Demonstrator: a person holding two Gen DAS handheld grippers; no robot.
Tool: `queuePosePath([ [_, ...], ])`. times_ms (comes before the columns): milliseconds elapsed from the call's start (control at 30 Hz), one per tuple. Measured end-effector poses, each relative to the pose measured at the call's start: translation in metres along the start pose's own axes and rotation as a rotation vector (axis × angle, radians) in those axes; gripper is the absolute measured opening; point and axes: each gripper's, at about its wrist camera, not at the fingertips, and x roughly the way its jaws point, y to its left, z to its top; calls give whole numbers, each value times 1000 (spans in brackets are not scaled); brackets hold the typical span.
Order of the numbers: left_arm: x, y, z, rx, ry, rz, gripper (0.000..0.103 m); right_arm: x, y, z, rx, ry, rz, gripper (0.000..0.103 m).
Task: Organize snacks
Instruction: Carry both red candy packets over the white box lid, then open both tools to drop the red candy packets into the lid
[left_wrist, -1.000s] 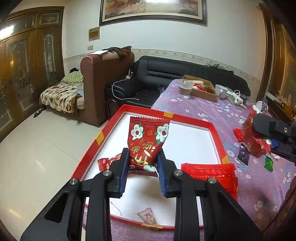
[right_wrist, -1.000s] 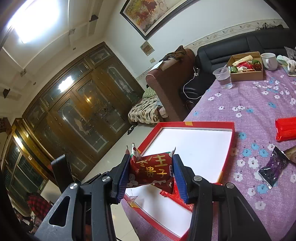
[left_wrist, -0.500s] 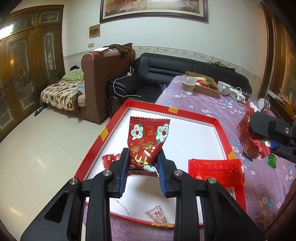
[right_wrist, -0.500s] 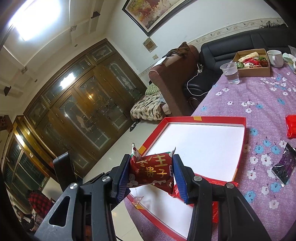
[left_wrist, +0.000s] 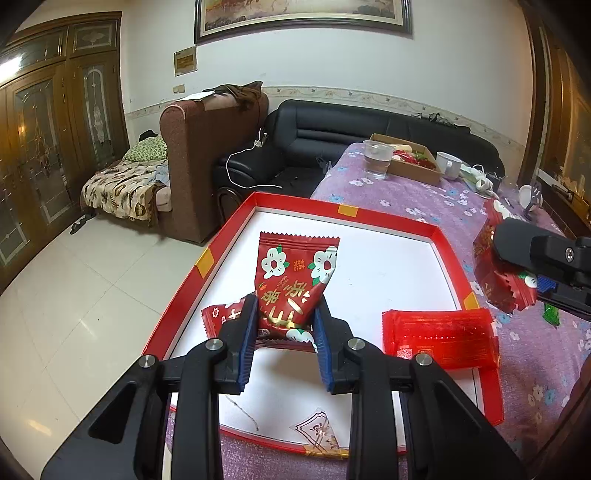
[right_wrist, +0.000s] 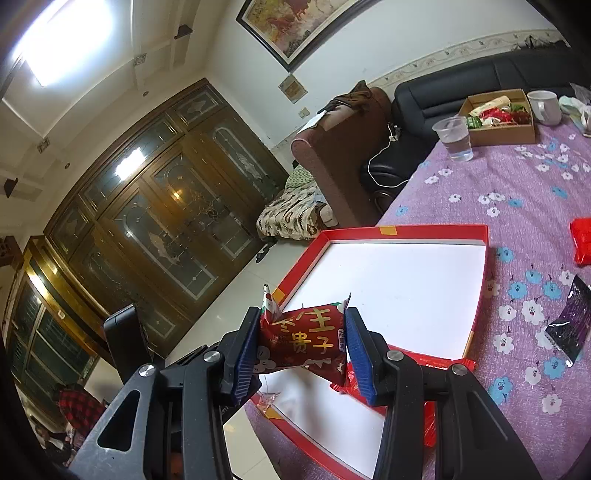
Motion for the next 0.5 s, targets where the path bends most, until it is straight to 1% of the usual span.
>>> queuePosePath([
  [500, 7, -4, 0, 2, 12, 25, 26, 4, -5, 0, 27, 8, 9, 50],
])
